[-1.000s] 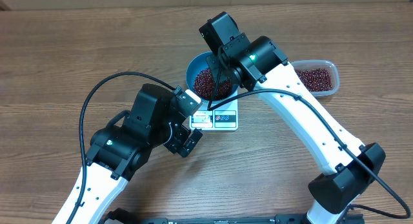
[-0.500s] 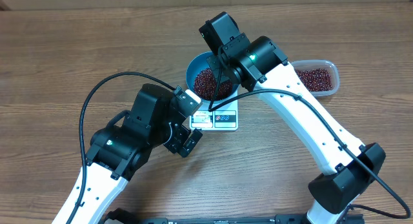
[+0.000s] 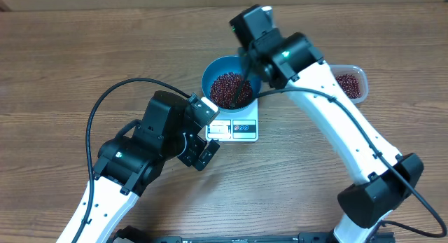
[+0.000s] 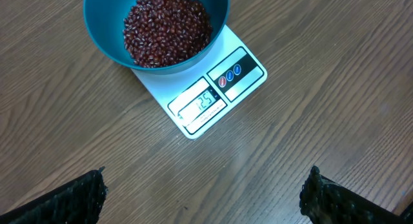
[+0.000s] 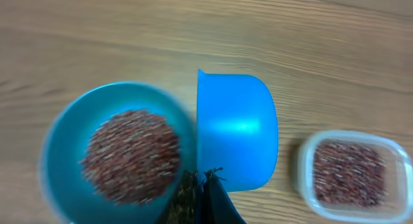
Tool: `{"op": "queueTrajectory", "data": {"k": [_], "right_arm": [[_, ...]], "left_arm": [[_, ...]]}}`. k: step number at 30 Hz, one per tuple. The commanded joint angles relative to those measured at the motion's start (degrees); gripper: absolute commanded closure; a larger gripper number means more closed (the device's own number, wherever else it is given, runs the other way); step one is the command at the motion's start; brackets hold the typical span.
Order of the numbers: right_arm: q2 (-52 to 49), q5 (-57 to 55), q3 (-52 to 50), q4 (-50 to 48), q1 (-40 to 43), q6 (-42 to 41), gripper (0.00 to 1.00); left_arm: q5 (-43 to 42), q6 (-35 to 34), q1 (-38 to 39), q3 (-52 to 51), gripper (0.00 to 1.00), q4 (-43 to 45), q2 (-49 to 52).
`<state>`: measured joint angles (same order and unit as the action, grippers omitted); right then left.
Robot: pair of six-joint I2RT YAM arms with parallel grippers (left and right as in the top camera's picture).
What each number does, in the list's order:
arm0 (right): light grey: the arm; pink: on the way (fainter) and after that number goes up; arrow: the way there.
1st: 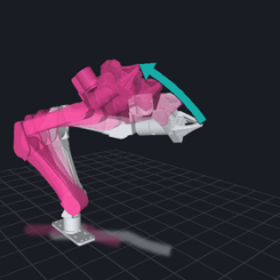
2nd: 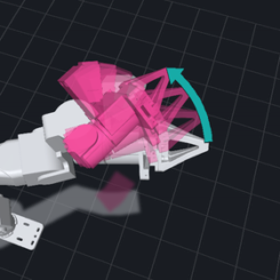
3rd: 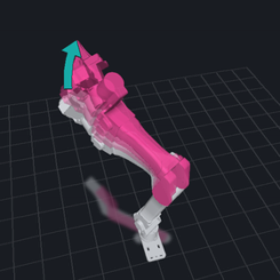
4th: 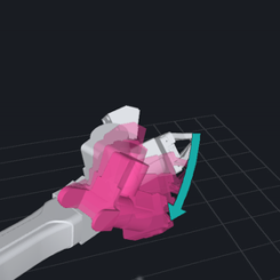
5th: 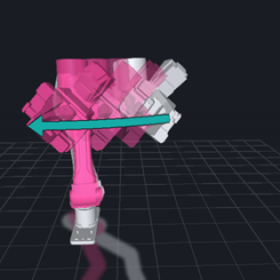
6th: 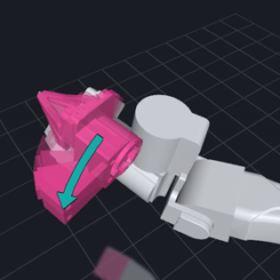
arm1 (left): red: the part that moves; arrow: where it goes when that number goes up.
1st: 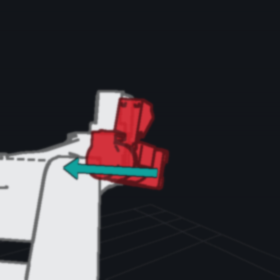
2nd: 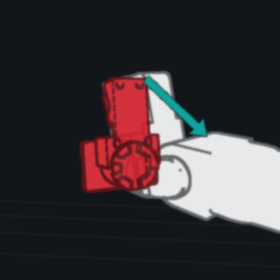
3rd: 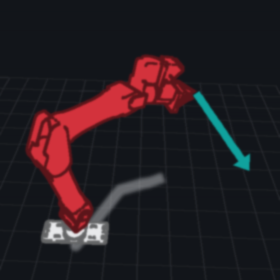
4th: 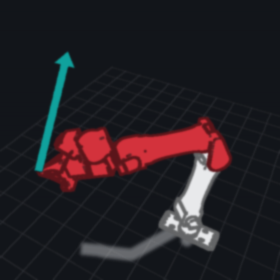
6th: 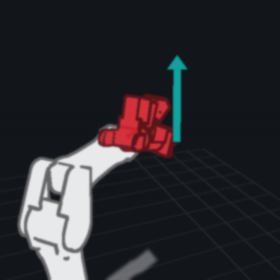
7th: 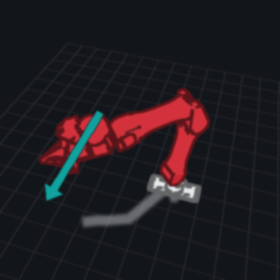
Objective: Scoop item into bowl and weigh 150g on scale
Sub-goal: 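Move the empty scoop with the right gripper back to the bean tub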
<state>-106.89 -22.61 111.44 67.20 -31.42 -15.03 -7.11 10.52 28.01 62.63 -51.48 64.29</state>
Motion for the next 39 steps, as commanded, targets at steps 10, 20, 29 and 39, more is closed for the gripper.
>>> {"op": "queueTrajectory", "data": {"k": [10, 20, 29, 39], "right_arm": [[2.1, -15.47, 1.18, 4.66, 9.99, -2.8, 0.96], [2.01, -9.18, -0.61, 8.39, 19.3, -6.45, 0.96], [1.99, -4.11, -0.87, 8.61, 23.71, -10.1, 0.96], [1.99, -4.07, -0.92, 8.66, 24.0, -10.78, 0.96]], "left_arm": [[-0.83, 0.66, -0.35, 0.87, 0.0, 0.09, 0.22], [-0.83, 0.66, -0.35, 0.87, 0.0, 0.09, 0.22], [-0.83, 0.66, -0.35, 0.87, 0.01, 0.09, 0.22], [-0.83, 0.66, -0.35, 0.87, 0.0, 0.09, 0.22]]}}
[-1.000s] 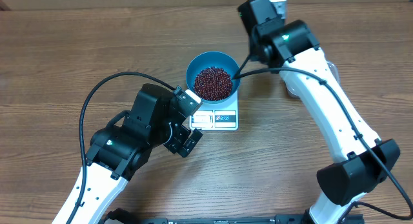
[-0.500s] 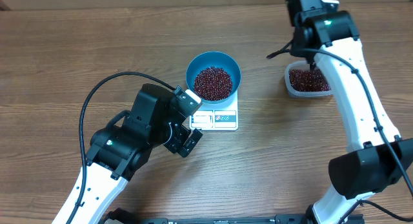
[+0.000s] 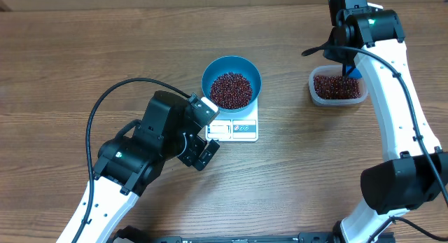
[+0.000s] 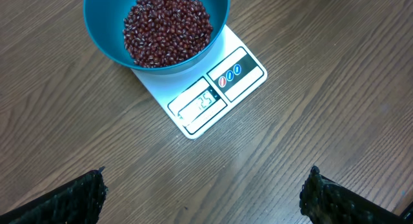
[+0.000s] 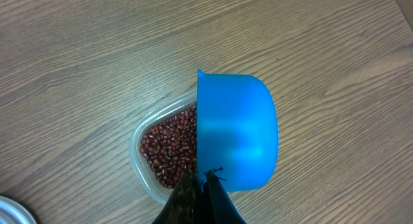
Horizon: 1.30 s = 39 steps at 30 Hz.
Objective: Scoop item into bowl and weigh 150g on scale
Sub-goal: 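Move the empty scoop with the right gripper back to the bean tub, then push the scoop through the beans in the tub with the right gripper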
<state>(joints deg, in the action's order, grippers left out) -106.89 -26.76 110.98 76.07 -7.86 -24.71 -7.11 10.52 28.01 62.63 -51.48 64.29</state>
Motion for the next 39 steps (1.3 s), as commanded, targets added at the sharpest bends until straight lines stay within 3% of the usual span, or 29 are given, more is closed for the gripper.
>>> {"op": "queueTrajectory", "data": {"k": [1, 39], "right_arm": [[1.99, 0.11, -0.46, -0.26, 0.44, -1.11, 0.96], [0.46, -9.62, -21.2, -15.37, 0.44, 3.67, 0.96]], "left_arm": [[-0.83, 0.66, -0.35, 0.87, 0.0, 0.09, 0.22], [-0.83, 0.66, -0.35, 0.87, 0.01, 0.09, 0.22]]}}
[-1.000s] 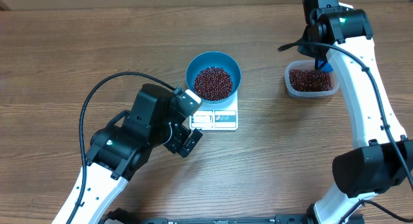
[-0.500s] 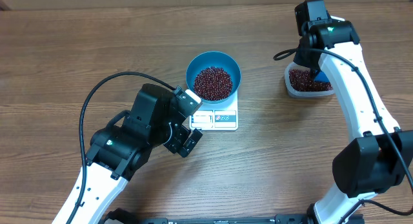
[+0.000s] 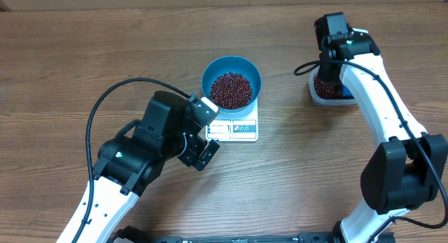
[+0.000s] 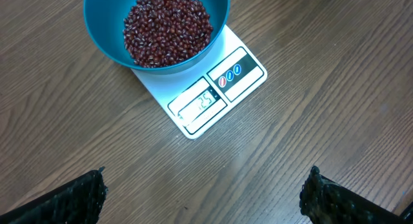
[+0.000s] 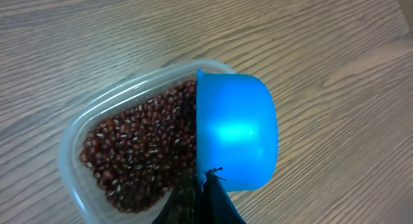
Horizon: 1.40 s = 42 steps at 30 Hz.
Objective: Scoop item into bowl and weigh 150g on scale
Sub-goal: 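Push the scoop through the beans in the tub with the right gripper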
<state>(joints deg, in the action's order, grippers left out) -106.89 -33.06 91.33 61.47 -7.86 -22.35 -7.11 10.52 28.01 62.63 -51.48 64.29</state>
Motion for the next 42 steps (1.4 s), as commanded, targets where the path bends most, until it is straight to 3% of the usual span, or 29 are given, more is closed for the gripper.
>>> {"op": "queueTrajectory", "data": {"k": [1, 14, 42], "right_arm": [[0.39, -3.32, -2.19, -1.33, 0.44, 2.1, 0.96], [0.37, -1.03, -5.57, -3.8, 0.42, 3.15, 0.96], [0.48, 22.18, -1.36, -4.68, 2.25, 6.08, 0.96]], "left_arm": [[-0.83, 0.66, -0.35, 0.87, 0.0, 0.09, 0.22], [-0.83, 0.63, -0.35, 0.87, 0.01, 0.09, 0.22], [-0.83, 0.63, -0.35, 0.87, 0.0, 0.09, 0.22]]}}
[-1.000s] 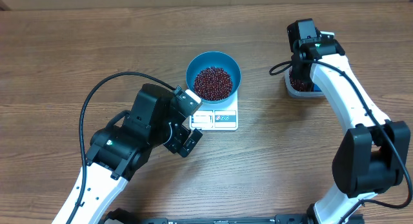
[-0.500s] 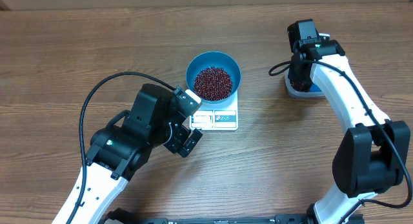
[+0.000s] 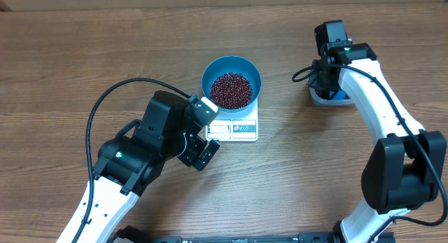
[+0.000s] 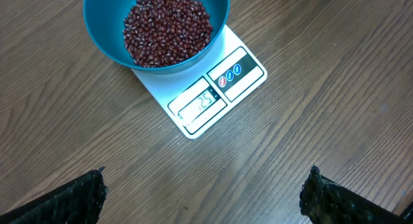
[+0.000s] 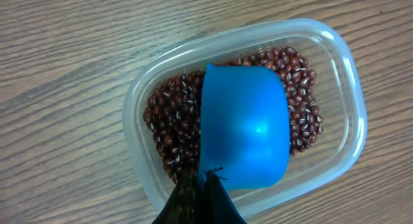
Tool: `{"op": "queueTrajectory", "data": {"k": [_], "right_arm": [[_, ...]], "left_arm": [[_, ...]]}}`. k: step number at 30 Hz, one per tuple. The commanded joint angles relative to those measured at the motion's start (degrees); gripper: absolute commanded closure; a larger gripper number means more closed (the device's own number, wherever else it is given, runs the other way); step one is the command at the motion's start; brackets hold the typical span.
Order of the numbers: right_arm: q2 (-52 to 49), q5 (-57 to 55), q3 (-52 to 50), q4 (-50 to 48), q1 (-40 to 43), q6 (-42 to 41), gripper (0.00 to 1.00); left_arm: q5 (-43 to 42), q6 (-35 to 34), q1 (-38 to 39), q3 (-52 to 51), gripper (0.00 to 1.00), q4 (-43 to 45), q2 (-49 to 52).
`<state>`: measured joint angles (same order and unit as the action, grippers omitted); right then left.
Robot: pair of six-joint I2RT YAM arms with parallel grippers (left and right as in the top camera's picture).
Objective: Scoop item into bowl and weigh 150g on scale
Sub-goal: 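Push the scoop through the beans in the tub with the right gripper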
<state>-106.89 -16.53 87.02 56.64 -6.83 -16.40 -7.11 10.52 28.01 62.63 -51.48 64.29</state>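
A teal bowl (image 3: 232,80) holding red beans (image 4: 166,27) stands on a white scale (image 4: 210,91) whose display shows digits too small to read surely. My right gripper (image 5: 205,179) is shut on a blue scoop (image 5: 244,133), which is down inside a clear plastic tub (image 5: 148,185) of red beans (image 5: 171,130). In the overhead view that tub (image 3: 315,97) is mostly hidden under the right arm. My left gripper (image 4: 203,195) is open over bare table, below the scale, with nothing between its fingers (image 4: 74,198).
A black cable (image 3: 112,96) loops from the left arm across the table left of the bowl. The wooden table's far edge (image 3: 140,6) runs along the top of the overhead view.
My right gripper has gone lower and the scoop now sits among the beans inside the tub, where before it hung just above them. The left arm, bowl and scale are unchanged.
First my right gripper held the scoop beside the bowl on the scale. Then it was over at the bean tub on the right, well above it. Later it hung close over the tub, and now the scoop is in the beans. The left gripper stayed open and still.
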Motion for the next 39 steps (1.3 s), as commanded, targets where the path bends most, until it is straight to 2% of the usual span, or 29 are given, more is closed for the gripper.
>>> {"op": "queueTrajectory", "data": {"k": [1, 13, 24, 32, 39], "right_arm": [[0.48, 7.06, 3.61, 0.26, 1.81, 0.13, 0.96], [0.48, 26.21, 5.62, 0.87, 13.25, 0.7, 0.96], [0.48, 42.91, 5.62, 1.88, 22.21, 7.65, 0.96], [0.48, 50.73, 5.62, 2.43, 27.36, 9.46, 0.96], [0.48, 52.15, 5.64, 3.65, 29.81, 11.89, 0.96]], "left_arm": [[-0.83, 0.66, -0.35, 0.87, 0.01, 0.09, 0.22], [-0.85, 0.66, -0.35, 0.87, 0.01, 0.09, 0.22], [-0.83, 0.66, -0.35, 0.87, 0.0, 0.07, 0.22], [-0.83, 0.66, -0.35, 0.87, 0.0, 0.09, 0.22], [-0.83, 0.63, -0.35, 0.87, 0.01, 0.09, 0.22]]}}
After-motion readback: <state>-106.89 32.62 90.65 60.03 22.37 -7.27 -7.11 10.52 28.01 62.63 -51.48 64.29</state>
